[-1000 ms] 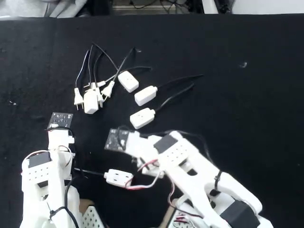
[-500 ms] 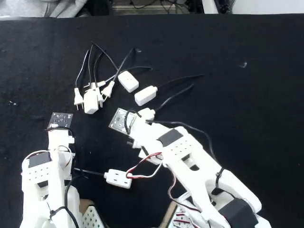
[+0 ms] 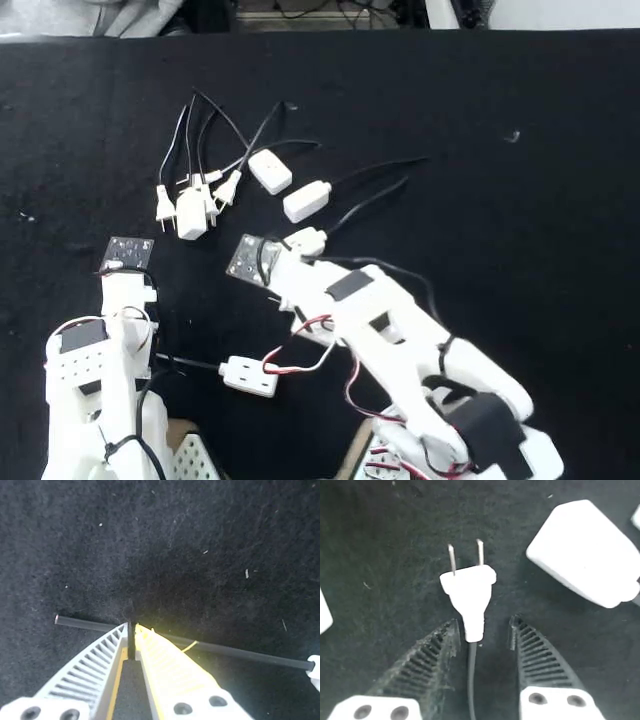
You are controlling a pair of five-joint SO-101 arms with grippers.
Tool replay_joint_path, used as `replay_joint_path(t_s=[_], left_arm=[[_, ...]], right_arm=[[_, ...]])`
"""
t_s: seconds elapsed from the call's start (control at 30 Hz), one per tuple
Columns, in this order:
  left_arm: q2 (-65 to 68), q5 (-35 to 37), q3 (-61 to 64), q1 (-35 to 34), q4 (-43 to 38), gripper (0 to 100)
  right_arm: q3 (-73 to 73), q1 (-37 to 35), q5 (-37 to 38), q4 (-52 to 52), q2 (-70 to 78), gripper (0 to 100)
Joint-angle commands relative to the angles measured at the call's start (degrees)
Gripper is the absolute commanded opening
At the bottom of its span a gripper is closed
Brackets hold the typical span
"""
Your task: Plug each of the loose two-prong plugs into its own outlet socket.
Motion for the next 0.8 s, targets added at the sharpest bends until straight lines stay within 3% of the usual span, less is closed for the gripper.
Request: replay_joint_path(t_s=[0.0, 0.13, 0.27, 0.4, 0.53, 0.77], left_arm=[[0.62, 0.44, 0.75, 0.22, -1.49, 3], [0.62, 0.44, 0.75, 0.22, -1.49, 3], [0.62, 0.44, 0.75, 0.22, -1.49, 3], [0.62, 0.35, 0.66, 0.22, -1.49, 3], [0.62, 0.18, -1.45, 0.13, -0.79, 3], [0.62, 0.18, -21.49, 0.13, 14.95, 3]], right_arm=[[-2.15, 0.97, 0.44, -0.97, 0.31, 12.6], [-2.33, 0.79, 0.44, -0.62, 0.66, 0.9], [-2.33, 0.97, 0.44, 0.62, 0.57, 4.3], [-2.33, 1.05, 0.35, 0.70, -0.31, 1.2], [-2.33, 1.14, -1.41, 4.48, -8.75, 1.0], [-5.76, 1.05, -1.49, 20.31, -35.91, 1.0]])
